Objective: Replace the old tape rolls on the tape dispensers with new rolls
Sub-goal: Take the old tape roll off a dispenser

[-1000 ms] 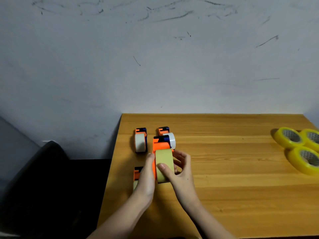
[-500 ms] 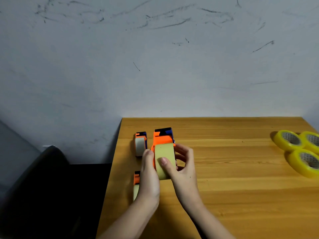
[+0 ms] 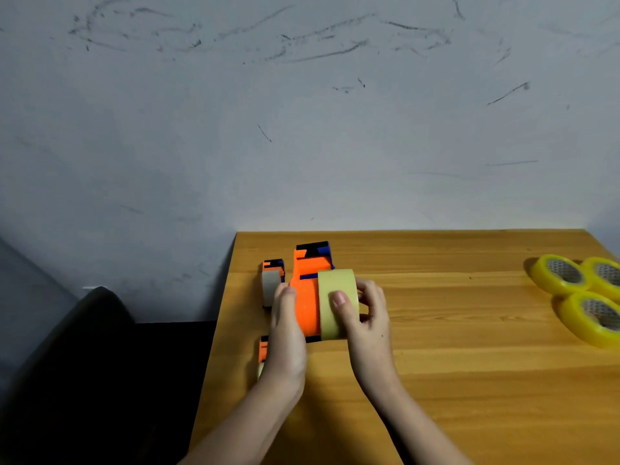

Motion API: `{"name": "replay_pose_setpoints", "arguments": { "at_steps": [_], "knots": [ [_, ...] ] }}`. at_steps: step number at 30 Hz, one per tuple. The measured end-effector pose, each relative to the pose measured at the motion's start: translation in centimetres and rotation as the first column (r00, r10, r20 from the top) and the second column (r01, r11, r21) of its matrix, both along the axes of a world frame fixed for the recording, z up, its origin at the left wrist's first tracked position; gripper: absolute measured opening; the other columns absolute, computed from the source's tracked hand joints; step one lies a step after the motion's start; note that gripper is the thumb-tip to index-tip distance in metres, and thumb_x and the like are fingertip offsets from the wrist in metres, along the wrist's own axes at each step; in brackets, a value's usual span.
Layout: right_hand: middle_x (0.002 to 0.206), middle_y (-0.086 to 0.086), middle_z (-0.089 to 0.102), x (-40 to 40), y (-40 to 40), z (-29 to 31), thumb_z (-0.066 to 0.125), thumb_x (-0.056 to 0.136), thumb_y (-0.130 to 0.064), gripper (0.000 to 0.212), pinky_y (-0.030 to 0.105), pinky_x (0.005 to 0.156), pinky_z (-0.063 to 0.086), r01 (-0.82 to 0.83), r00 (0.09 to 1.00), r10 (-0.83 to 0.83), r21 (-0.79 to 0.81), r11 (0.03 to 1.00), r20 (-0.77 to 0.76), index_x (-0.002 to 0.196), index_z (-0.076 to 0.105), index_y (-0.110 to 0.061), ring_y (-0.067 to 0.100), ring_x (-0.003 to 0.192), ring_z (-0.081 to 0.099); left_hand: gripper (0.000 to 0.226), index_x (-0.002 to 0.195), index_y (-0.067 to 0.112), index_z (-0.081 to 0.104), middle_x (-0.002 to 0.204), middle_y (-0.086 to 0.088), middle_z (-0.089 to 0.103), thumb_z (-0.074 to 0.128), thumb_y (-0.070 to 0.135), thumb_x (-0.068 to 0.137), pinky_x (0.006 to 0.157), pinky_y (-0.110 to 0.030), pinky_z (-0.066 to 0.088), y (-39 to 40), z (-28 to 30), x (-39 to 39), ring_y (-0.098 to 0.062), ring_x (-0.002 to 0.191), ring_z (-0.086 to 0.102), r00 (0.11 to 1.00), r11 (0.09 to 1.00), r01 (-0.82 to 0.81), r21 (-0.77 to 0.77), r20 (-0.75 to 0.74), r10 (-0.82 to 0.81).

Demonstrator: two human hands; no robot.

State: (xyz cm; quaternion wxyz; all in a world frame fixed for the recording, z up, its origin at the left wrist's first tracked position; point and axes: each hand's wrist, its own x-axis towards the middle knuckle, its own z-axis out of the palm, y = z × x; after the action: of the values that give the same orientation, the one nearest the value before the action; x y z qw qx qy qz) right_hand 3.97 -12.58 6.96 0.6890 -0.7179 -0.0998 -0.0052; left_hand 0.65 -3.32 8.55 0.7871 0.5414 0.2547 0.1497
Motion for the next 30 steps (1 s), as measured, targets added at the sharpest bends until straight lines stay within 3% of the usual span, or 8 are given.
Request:
{"name": "replay_pose_setpoints", "arguments": {
  "at_steps": [4, 9, 14, 17, 19, 23, 26, 30],
  "knots": [
    [0.110, 0.000, 0.053, 0.6, -0.6, -0.4, 0.056, 0.067, -0.062, 0.043, 0.009, 0.074, 0.043, -0.032, 0.996, 0.034, 0.035, 0.999, -0.083, 0.093, 0.065, -0.029, 0.000, 0.097, 0.054, 0.030, 0.124, 0.024, 0.053, 0.115, -0.006, 0.064, 0.040, 0.034, 0.098, 0.088, -0.040, 0.050, 0.4, -0.3, 0.1, -0.024, 0.102, 0.062, 0.999, 1.000, 0.026, 0.011, -0.047, -0.025],
    [0.115, 0.003, 0.058, 1.4, -1.9, -2.2, 0.061, 0.070, -0.062, 0.044, 0.030, 0.086, 0.049, -0.073, 0.978, 0.080, 0.041, 0.996, -0.193, 0.100, 0.061, -0.030, 0.018, 0.107, 0.058, 0.041, 0.135, 0.027, 0.044, 0.124, -0.006, 0.061, 0.046, 0.036, 0.096, 0.102, -0.049, 0.043, 0.9, -1.2, 0.4, -0.026, 0.110, 0.059, 0.978, 0.990, 0.141, 0.008, -0.159, -0.137],
    [0.115, -0.003, 0.055, 2.8, -5.2, -3.4, 0.072, 0.064, -0.059, 0.061, 0.035, 0.090, 0.049, 0.131, 0.962, -0.115, 0.047, 0.990, -0.250, 0.110, 0.046, -0.029, 0.014, 0.105, 0.055, 0.018, 0.110, 0.011, 0.051, 0.073, -0.012, 0.071, 0.037, 0.018, 0.100, 0.066, -0.035, 0.054, 1.1, -2.5, 0.4, -0.023, 0.063, 0.067, 0.980, 0.987, 0.135, -0.090, -0.136, -0.146],
    [0.123, 0.001, 0.053, 3.6, -7.3, -5.5, 0.079, 0.076, -0.036, 0.065, 0.043, 0.095, 0.051, 0.079, 0.956, -0.107, -0.113, 0.991, -0.274, 0.126, 0.038, -0.028, 0.013, 0.109, 0.054, 0.015, 0.104, 0.015, 0.051, 0.071, -0.011, 0.072, 0.036, 0.016, 0.100, 0.072, -0.038, 0.051, 1.1, -3.8, 0.4, -0.023, 0.065, 0.068, 0.960, 0.979, 0.175, -0.103, -0.202, -0.193],
    [0.129, 0.004, 0.050, 3.8, -8.2, -7.3, 0.083, 0.069, -0.040, 0.080, 0.047, 0.099, 0.048, 0.036, 0.949, -0.108, -0.238, 0.971, -0.297, 0.133, 0.036, -0.028, 0.018, 0.117, 0.051, 0.015, 0.104, 0.015, 0.051, 0.076, -0.014, 0.073, 0.037, 0.016, 0.099, 0.075, -0.040, 0.052, 0.6, -4.7, 0.4, -0.027, 0.072, 0.069, 0.933, 0.970, 0.217, -0.110, -0.268, -0.239],
    [0.127, 0.002, 0.044, 3.5, -8.9, -10.0, 0.083, 0.069, -0.038, 0.085, 0.040, 0.108, 0.036, -0.013, 0.958, -0.138, -0.518, 0.855, -0.252, 0.140, 0.039, -0.017, 0.024, 0.126, 0.043, 0.028, 0.126, 0.008, 0.046, 0.111, -0.026, 0.064, 0.043, 0.014, 0.098, 0.092, -0.049, 0.047, -0.3, -8.0, 0.6, -0.041, 0.101, 0.062, 0.868, 0.958, 0.261, -0.117, -0.407, -0.286],
    [0.131, 0.007, 0.044, 2.8, -9.1, -11.3, 0.081, 0.073, -0.032, 0.080, 0.030, 0.102, 0.029, -0.060, 0.967, -0.123, -0.667, 0.743, -0.224, 0.140, 0.040, -0.016, 0.027, 0.126, 0.040, 0.036, 0.131, 0.009, 0.044, 0.121, -0.016, 0.061, 0.048, 0.013, 0.096, 0.101, -0.045, 0.045, -0.5, -11.4, 0.4, -0.030, 0.104, 0.061, 0.825, 0.952, 0.280, -0.125, -0.475, -0.305],
    [0.133, 0.007, 0.041, 2.0, -9.1, -12.5, 0.080, 0.072, -0.039, 0.082, 0.032, 0.105, 0.032, -0.113, 0.975, -0.074, -0.754, 0.648, -0.210, 0.140, 0.040, -0.017, 0.027, 0.126, 0.041, 0.047, 0.135, 0.017, 0.047, 0.128, -0.008, 0.058, 0.058, 0.026, 0.090, 0.104, -0.048, 0.042, -0.5, -16.4, 0.0, -0.026, 0.116, 0.056, 0.758, 0.935, 0.344, -0.089, -0.562, -0.332]
  ]
}}
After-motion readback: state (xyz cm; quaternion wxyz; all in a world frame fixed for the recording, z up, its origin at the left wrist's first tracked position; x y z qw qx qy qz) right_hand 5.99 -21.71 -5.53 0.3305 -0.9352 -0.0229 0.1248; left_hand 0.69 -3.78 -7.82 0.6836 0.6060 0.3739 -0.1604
